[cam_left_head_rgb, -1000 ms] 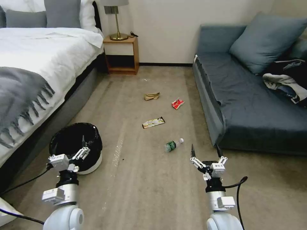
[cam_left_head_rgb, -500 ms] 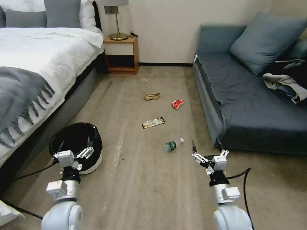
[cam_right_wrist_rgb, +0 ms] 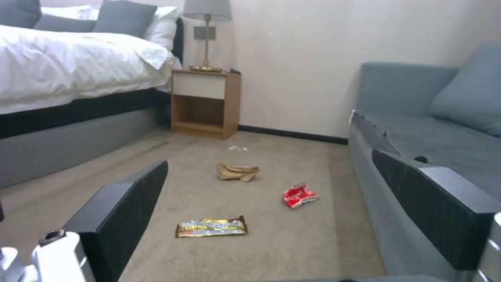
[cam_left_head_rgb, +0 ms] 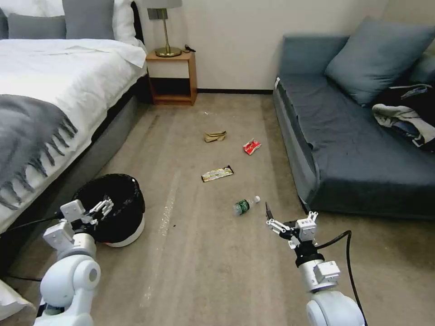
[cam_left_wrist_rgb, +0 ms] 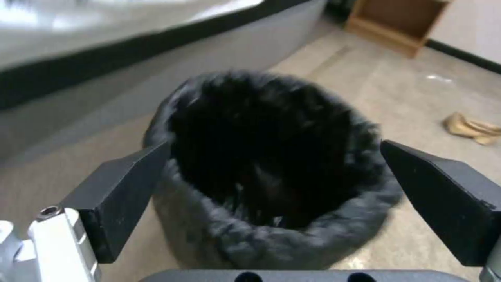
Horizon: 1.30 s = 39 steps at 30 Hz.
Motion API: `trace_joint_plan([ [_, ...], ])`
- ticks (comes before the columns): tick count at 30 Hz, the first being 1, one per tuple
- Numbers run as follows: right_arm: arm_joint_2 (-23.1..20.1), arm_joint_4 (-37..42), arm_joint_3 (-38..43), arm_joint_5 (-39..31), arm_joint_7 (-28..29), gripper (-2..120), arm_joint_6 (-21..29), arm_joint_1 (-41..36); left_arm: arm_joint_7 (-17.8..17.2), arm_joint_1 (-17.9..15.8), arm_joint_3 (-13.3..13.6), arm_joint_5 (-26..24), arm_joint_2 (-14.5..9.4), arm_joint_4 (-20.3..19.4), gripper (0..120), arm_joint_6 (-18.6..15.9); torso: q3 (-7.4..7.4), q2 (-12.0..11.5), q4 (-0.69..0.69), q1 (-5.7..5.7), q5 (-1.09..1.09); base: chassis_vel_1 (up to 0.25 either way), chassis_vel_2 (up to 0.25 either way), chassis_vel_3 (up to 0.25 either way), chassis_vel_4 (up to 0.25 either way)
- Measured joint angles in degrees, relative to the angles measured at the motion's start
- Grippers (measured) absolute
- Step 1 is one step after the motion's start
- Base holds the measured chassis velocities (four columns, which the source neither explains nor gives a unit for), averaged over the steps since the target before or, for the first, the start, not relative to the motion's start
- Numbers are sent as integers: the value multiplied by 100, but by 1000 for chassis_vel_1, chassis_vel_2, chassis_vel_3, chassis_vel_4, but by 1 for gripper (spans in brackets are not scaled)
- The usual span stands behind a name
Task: Pick up the trash bin, then pick up the garbage on the floor and place it into the trash bin.
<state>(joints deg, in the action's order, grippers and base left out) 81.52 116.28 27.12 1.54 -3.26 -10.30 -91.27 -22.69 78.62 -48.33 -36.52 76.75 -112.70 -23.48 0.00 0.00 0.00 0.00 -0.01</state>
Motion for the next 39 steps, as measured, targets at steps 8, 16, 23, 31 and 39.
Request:
trace_joint_plan([
  [8,-18,-44,-5,8,-115,100,-109,-40,-42,-403,-296,-757,-223,708,100,-64,0,0,0,0,0,0,0,0,0],
  [16,-50,-86,-5,15,-239,100,-193,-102,-109,-984,-468,-931,-646,1587,100,-540,0,0,0,0,1,0,0,0,0],
  [23,-20,-98,-24,69,-303,100,-199,-114,-82,-1436,-240,-1041,-900,2340,100,-499,0,0,0,0,1,0,0,0,0],
  [31,10,-108,-30,139,-337,100,-258,-185,1,-1744,-61,-942,-965,2871,100,-532,0,0,0,0,1,0,0,0,0],
  [39,27,-158,-17,193,-355,100,-370,-234,44,-1845,0,-681,-1021,3197,93,-523,0,0,0,0,2,0,0,0,0],
])
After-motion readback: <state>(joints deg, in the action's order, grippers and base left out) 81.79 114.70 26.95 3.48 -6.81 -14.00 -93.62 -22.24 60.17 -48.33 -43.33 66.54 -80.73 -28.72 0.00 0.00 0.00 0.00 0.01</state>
